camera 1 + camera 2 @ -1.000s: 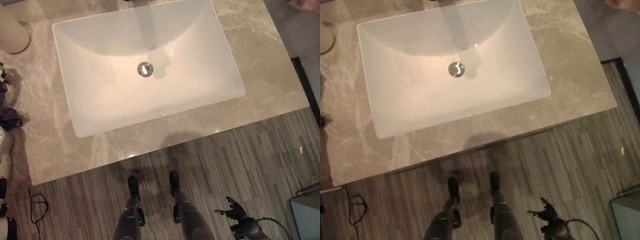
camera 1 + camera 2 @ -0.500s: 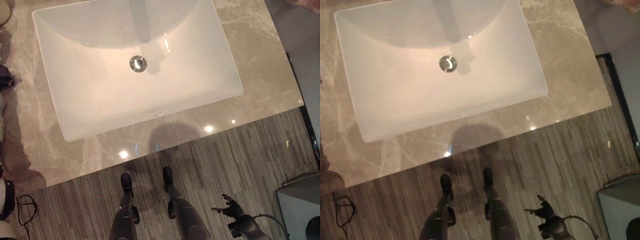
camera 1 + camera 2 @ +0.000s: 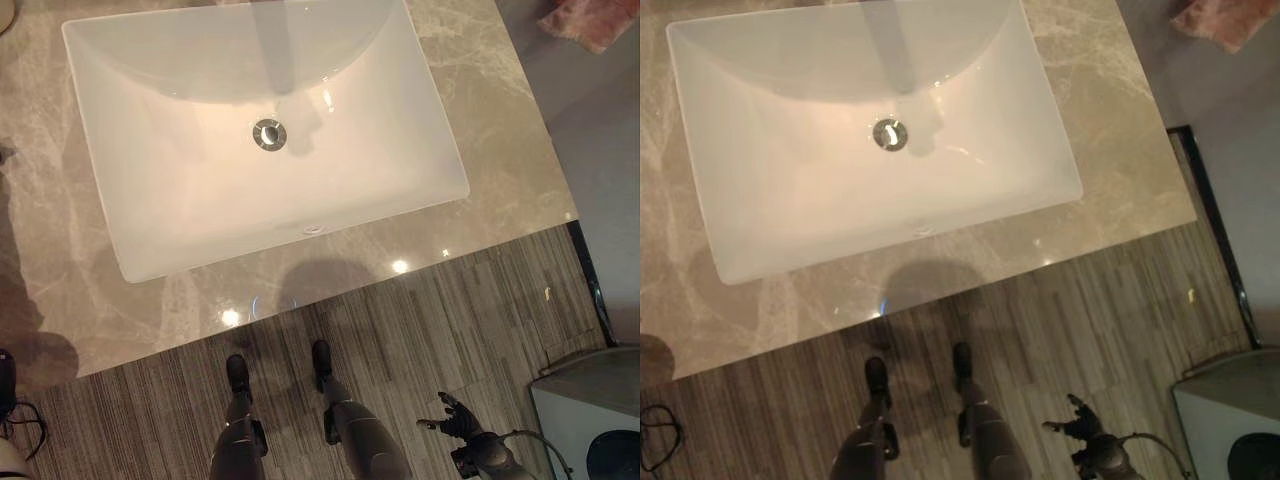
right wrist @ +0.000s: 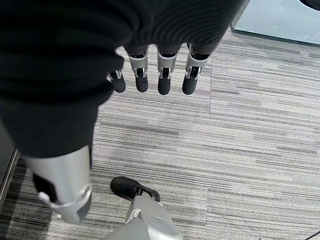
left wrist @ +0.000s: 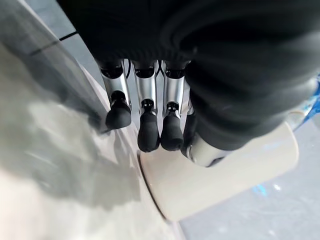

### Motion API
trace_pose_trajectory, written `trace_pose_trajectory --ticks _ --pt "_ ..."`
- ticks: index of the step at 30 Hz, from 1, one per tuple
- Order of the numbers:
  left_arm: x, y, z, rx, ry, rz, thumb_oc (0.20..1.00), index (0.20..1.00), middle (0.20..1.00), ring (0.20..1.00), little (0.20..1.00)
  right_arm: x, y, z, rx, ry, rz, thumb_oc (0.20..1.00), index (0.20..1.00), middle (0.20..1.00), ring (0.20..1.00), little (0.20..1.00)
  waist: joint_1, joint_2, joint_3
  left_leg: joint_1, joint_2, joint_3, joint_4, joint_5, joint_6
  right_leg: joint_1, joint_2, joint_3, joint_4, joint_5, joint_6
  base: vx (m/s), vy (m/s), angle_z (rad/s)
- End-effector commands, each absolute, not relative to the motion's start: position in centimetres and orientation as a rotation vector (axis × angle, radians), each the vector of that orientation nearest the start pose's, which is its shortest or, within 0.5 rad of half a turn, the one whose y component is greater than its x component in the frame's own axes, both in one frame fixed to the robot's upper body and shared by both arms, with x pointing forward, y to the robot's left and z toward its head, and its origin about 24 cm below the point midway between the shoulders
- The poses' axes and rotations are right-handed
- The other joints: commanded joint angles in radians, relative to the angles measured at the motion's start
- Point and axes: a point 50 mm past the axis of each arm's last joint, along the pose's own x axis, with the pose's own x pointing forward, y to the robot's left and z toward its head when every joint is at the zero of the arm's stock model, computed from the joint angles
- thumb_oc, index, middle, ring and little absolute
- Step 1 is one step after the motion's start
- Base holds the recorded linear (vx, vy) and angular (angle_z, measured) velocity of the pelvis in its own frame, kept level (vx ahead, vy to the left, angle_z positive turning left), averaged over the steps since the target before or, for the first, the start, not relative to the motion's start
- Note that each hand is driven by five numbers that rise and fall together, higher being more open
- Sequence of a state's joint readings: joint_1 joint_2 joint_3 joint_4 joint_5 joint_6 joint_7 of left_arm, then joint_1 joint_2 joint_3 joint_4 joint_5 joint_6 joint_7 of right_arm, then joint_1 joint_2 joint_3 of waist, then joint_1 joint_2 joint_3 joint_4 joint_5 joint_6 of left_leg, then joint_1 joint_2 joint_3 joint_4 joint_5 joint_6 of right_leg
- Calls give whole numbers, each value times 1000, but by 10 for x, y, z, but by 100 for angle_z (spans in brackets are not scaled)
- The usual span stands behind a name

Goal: Put brush and paste in cup on sink, flatten towel.

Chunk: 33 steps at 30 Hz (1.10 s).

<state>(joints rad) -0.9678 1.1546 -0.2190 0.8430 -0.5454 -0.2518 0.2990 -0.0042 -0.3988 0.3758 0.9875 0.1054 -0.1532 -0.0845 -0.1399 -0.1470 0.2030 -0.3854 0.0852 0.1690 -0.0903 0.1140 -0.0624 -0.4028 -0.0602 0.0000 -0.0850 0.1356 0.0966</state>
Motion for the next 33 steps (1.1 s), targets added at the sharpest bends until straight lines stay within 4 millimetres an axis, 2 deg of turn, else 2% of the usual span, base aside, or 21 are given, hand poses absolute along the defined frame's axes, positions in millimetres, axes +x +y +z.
trace_pose_trajectory --ticks 1,4,9,18,33 --pt "293 409 335 492 -537 828 200 200 200 200 200 136 -271 -122 -502 883 -6 1000 1000 1000 1000 1000 5 49 -8 14 3 -46 3 -7 -22 38 -63 -19 -2 12 105 -30 16 0" --pt "294 408 340 493 -542 834 200 200 200 200 200 137 -270 -122 -496 881 -7 1000 1000 1000 1000 1000 5 47 -7 11 3 -46 3 -6 -22 34 -63 -18 -2 14 106 0 0 0" --pt "297 405 364 500 -551 878 200 200 200 200 200 133 -270 -123 -490 891 4 1000 1000 1000 1000 1000 -20 29 -5 -10 7 -46 3 -2 -23 16 -60 -17 -2 29 113 -8 5 -1" --pt "300 399 379 519 -551 877 200 200 200 200 200 123 -271 -128 -480 929 8 1000 1000 1000 1000 1000 -33 21 -14 -16 6 -42 3 -3 -20 9 -61 -8 -2 39 120 2 3 -1" --pt "320 366 373 596 -610 715 200 200 200 200 200 122 -273 -123 -472 897 14 1000 1000 1000 1000 1000 -38 32 -16 -27 1 -45 3 -2 -20 0 -65 -14 -2 34 116 0 0 0"
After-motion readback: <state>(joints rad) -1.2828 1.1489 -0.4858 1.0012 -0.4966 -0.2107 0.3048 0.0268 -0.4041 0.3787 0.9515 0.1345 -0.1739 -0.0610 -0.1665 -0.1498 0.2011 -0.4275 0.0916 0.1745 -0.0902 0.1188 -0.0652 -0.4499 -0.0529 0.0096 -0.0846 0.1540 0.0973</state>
